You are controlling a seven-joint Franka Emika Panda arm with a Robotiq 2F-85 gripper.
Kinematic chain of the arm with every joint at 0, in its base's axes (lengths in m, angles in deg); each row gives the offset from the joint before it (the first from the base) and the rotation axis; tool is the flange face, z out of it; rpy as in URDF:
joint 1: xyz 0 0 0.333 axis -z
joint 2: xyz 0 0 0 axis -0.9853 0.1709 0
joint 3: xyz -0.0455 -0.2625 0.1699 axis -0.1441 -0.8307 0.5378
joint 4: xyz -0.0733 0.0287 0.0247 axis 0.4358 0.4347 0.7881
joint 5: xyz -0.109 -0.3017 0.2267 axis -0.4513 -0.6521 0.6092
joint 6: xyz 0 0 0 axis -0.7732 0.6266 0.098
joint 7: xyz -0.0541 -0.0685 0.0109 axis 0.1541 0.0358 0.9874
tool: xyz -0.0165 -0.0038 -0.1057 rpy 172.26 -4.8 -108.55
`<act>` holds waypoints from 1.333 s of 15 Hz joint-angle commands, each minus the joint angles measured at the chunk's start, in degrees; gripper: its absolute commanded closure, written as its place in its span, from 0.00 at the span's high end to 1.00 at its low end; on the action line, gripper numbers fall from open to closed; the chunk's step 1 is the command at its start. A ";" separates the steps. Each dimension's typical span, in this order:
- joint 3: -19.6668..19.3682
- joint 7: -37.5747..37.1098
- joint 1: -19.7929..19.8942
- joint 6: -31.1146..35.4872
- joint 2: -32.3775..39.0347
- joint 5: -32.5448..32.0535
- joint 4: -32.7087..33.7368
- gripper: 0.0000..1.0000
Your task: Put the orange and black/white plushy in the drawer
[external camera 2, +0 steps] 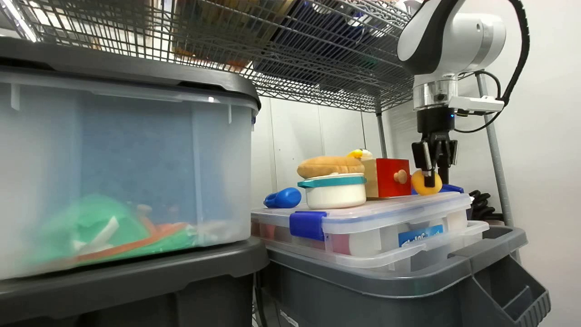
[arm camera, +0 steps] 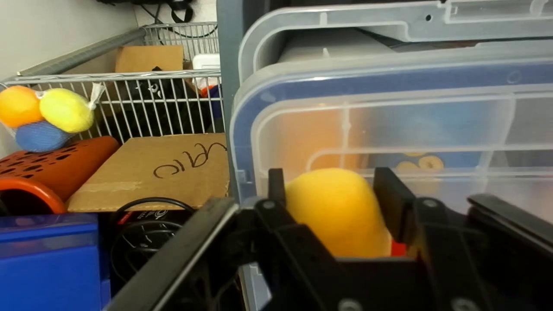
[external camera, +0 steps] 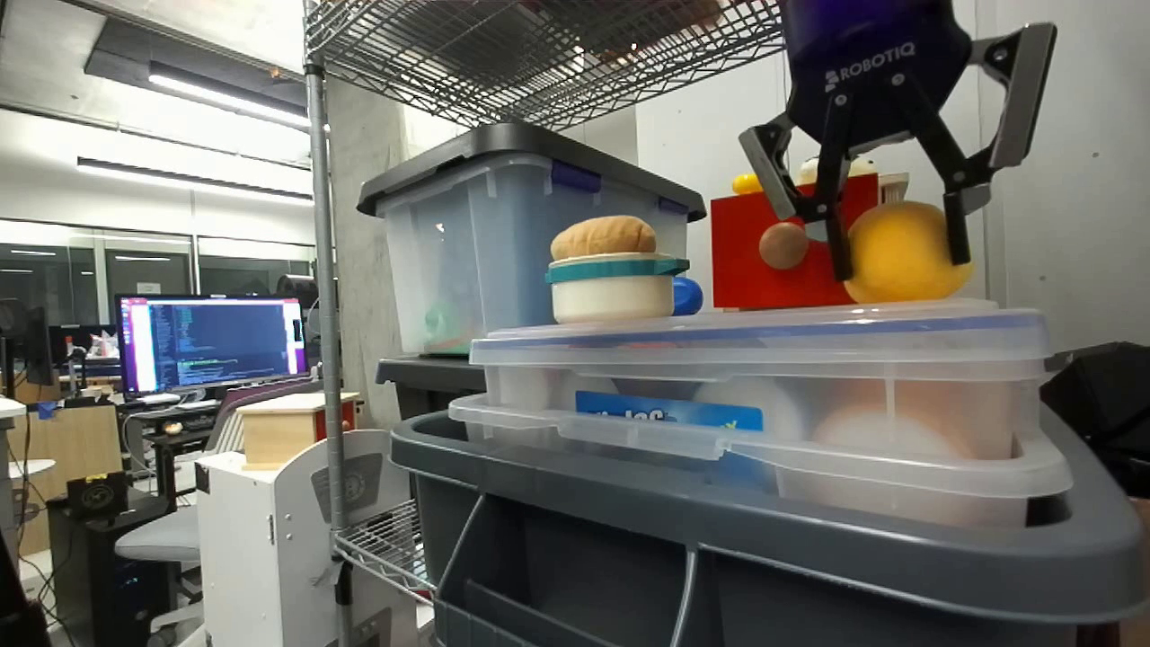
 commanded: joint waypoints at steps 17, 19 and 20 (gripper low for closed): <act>0.81 3.52 2.04 -1.35 -2.86 0.67 -0.32 0.04; 0.90 4.05 1.99 -1.21 -4.31 1.18 -0.81 0.04; 1.01 4.85 1.91 -1.72 -5.39 1.95 -1.01 0.04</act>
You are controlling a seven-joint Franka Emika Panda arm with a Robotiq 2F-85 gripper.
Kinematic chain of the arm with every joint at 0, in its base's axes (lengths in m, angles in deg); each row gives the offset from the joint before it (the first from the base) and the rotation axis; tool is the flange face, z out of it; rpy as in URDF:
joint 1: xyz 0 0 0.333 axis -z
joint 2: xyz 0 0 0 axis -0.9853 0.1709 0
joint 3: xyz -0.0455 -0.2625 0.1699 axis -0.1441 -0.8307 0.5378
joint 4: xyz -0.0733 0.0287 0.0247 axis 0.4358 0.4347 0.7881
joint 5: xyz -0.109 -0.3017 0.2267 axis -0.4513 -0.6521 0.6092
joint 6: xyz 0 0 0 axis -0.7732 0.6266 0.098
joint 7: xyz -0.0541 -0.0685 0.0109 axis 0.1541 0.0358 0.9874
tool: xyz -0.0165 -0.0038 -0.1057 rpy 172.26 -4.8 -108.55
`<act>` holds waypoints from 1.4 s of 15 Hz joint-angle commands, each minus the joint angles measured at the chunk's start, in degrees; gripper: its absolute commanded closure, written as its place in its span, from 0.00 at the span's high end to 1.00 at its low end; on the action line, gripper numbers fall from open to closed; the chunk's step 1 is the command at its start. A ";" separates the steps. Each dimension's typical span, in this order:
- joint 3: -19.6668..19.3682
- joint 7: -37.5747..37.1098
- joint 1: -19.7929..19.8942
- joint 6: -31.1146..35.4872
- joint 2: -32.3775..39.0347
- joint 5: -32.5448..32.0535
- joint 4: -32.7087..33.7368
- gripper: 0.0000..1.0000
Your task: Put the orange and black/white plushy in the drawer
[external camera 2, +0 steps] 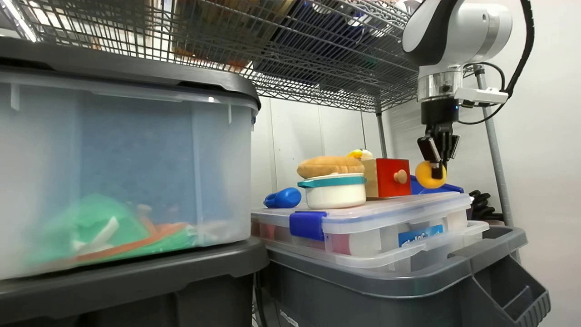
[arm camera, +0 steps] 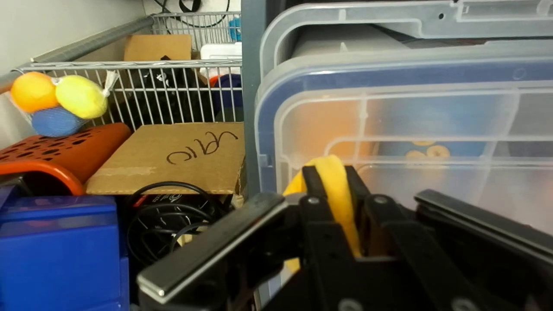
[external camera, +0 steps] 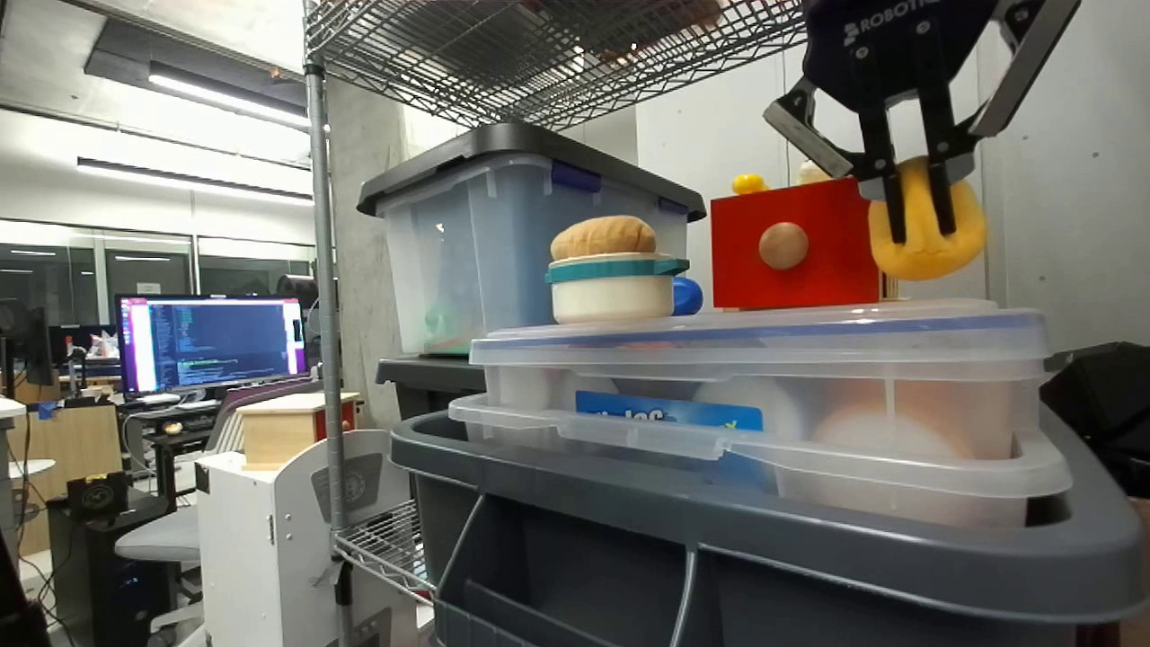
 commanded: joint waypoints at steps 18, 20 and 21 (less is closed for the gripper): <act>1.21 6.93 -2.13 -4.09 -9.37 6.70 -0.56 0.04; 1.45 6.77 -2.59 -3.67 -8.92 6.31 -0.22 0.04; 1.57 6.73 -2.77 -3.60 -8.69 6.16 0.01 0.04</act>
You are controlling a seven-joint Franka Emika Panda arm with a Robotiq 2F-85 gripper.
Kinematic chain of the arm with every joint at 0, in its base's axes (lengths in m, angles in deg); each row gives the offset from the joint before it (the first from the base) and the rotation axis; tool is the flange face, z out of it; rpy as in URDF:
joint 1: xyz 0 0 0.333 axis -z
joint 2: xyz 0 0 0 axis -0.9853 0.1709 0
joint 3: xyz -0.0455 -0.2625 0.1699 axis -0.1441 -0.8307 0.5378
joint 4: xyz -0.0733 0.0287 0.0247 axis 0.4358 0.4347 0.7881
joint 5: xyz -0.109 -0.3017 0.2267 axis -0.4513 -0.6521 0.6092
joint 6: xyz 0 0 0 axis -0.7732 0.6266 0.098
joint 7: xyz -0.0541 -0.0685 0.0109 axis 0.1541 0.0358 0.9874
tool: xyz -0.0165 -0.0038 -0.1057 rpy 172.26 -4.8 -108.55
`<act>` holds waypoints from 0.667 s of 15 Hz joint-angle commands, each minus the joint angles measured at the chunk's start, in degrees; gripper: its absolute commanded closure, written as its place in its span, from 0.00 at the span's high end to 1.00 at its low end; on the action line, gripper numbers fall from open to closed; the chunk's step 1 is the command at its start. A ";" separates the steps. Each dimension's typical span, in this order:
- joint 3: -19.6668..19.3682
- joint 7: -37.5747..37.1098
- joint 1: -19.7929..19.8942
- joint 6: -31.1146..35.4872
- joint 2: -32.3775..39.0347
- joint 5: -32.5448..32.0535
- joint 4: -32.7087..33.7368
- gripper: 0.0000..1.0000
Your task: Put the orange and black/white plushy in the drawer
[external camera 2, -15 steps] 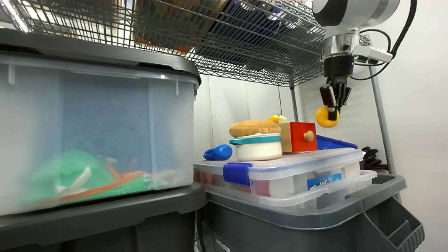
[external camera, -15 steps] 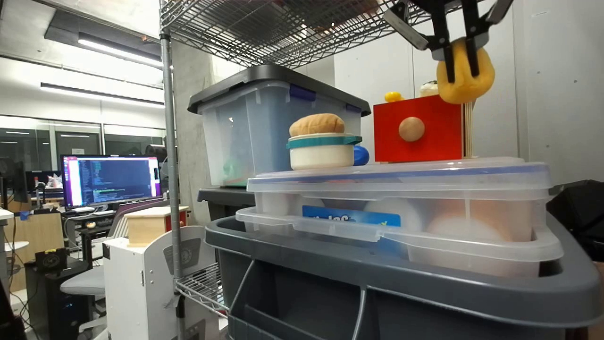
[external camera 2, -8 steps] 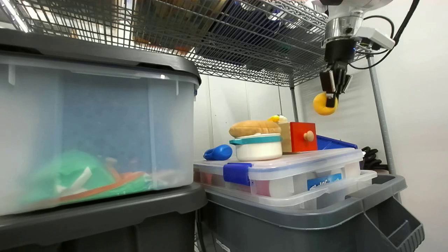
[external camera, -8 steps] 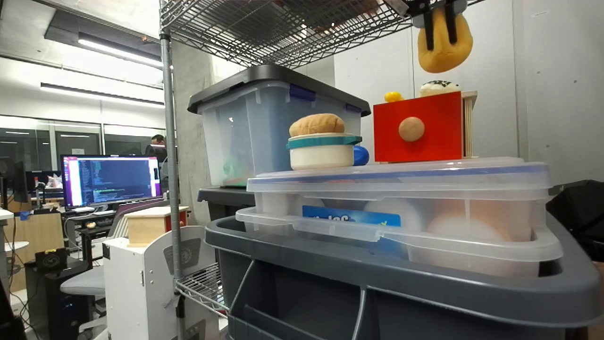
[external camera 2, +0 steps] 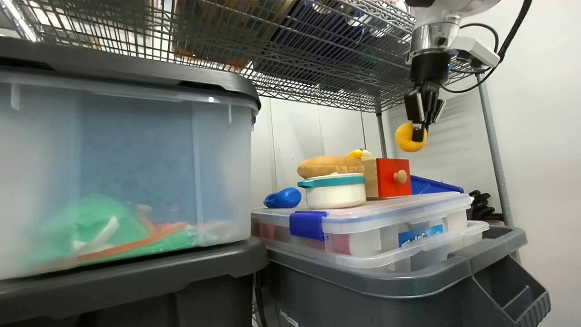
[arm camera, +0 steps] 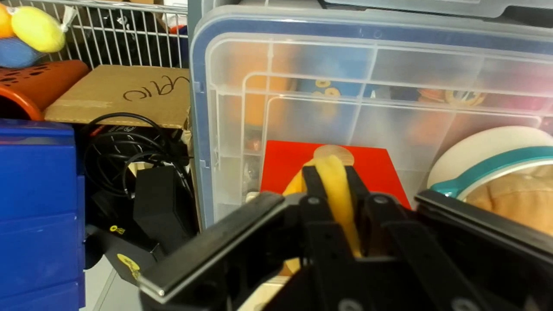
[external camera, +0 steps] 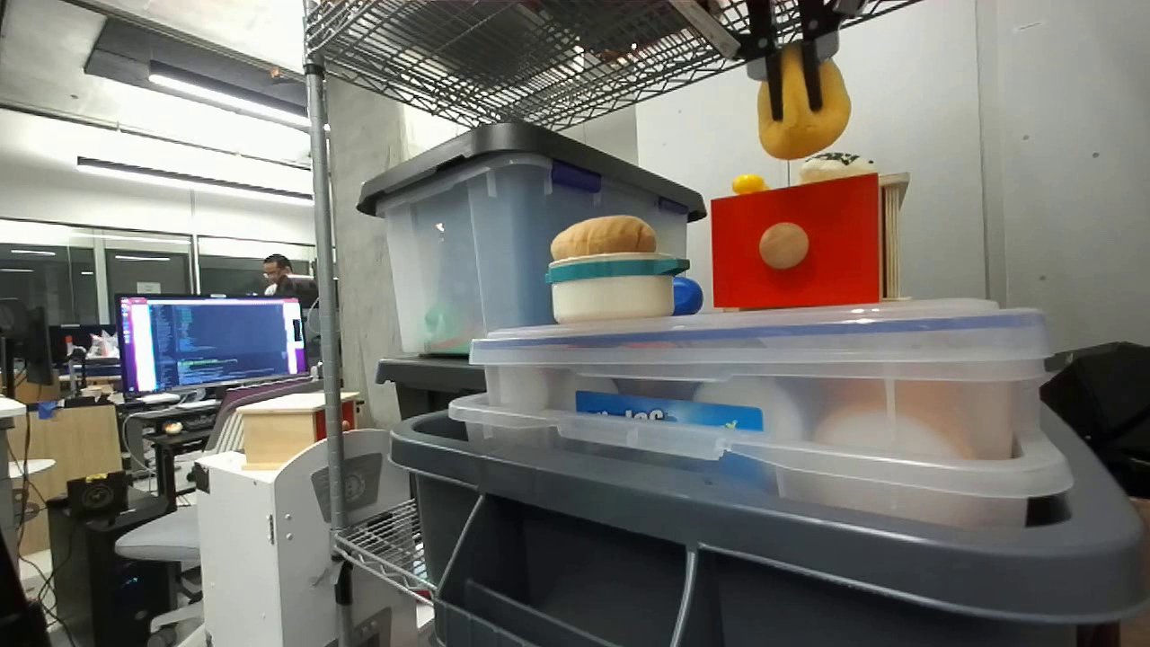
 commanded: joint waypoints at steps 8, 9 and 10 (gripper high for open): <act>1.41 -0.03 -0.34 3.63 5.62 0.67 4.50 0.04; 1.53 -0.17 -0.26 4.18 6.25 0.60 4.98 0.04; 1.62 -0.23 -0.17 4.19 6.79 0.61 5.54 0.04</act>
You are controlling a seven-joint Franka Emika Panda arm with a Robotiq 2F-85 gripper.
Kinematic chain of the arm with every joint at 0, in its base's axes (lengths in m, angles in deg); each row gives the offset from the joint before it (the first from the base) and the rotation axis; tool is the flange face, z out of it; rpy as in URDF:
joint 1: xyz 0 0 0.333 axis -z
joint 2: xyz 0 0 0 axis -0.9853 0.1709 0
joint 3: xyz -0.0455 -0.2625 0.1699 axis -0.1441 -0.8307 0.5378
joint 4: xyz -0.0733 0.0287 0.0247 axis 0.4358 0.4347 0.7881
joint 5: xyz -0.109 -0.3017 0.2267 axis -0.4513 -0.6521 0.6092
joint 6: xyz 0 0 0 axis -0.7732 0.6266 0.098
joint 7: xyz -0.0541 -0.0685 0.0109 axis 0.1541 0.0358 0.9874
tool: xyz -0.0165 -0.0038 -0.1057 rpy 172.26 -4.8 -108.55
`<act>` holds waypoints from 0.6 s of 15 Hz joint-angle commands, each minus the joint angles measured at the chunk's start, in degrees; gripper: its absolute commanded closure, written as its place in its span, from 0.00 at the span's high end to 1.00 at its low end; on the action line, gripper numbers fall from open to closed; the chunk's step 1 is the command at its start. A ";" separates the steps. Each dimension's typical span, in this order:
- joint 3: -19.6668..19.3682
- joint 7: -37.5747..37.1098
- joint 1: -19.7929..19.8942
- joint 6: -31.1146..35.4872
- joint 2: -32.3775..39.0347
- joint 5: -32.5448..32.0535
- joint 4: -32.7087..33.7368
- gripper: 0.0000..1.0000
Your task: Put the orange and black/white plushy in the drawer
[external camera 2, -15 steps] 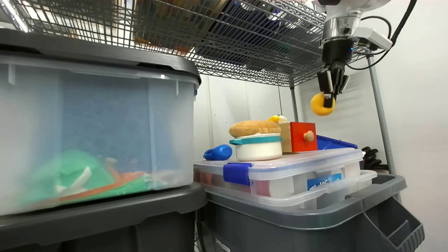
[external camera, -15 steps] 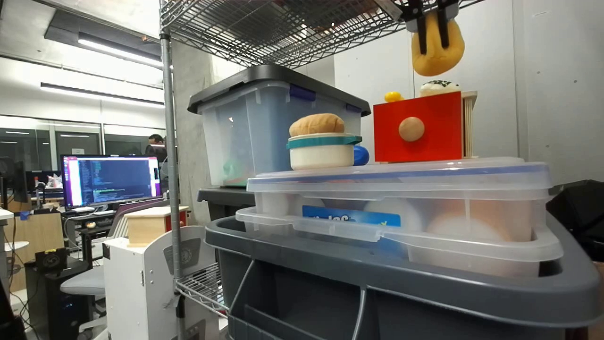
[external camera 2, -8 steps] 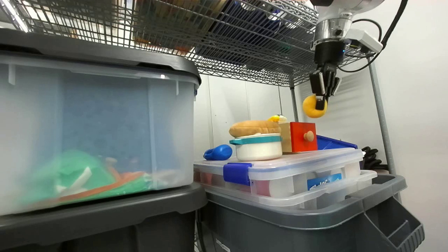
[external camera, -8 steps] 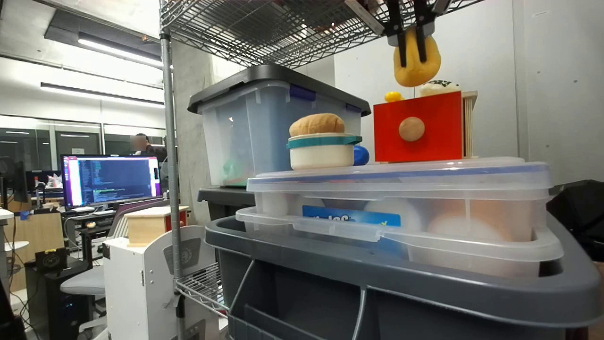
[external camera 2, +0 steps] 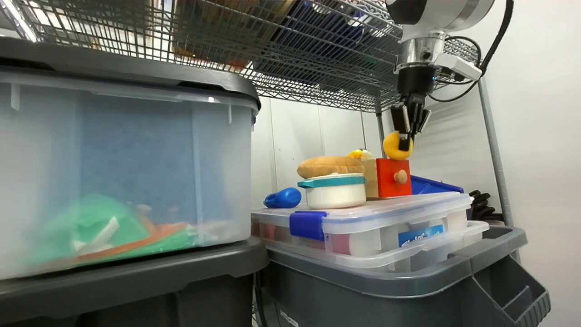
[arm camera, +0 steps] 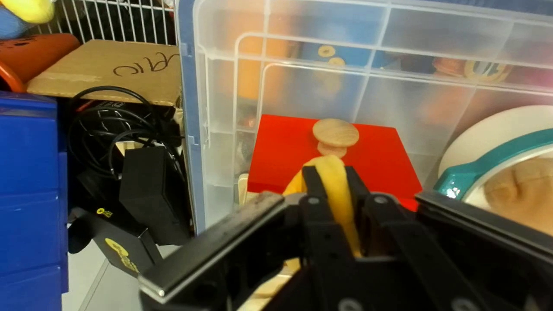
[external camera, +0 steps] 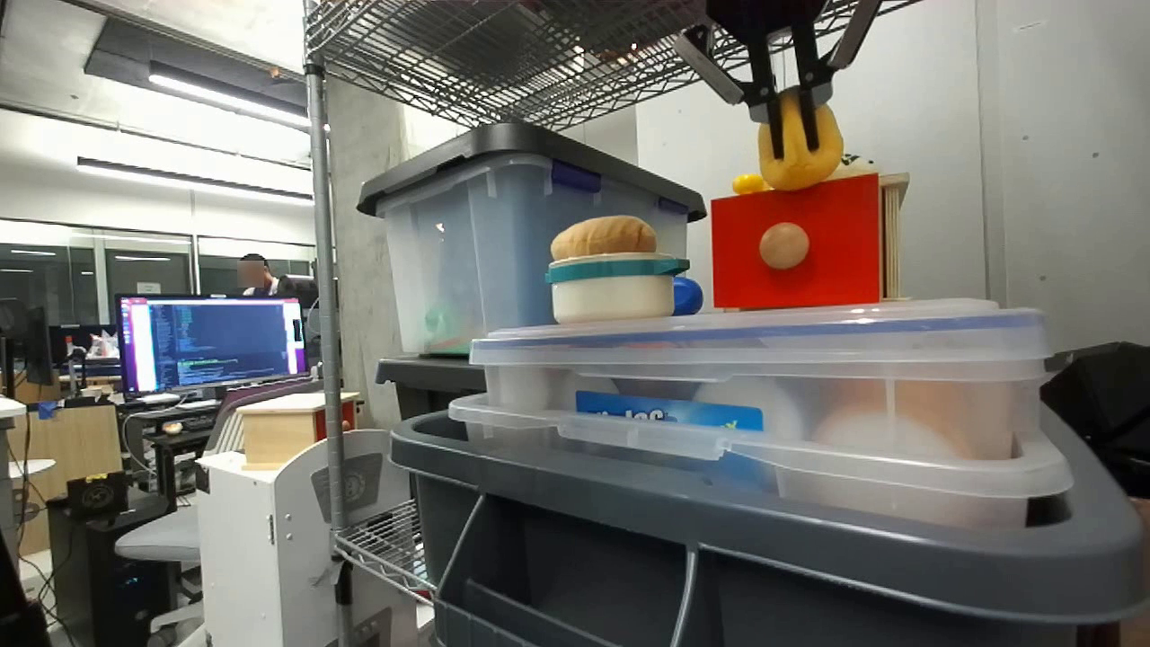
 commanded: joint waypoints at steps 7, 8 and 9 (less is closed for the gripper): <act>0.98 -0.42 0.79 0.30 4.56 0.62 6.38 0.04; 1.02 -0.49 0.83 0.26 4.74 0.63 6.68 0.04; 1.07 -0.56 0.84 0.36 4.95 0.57 6.88 0.04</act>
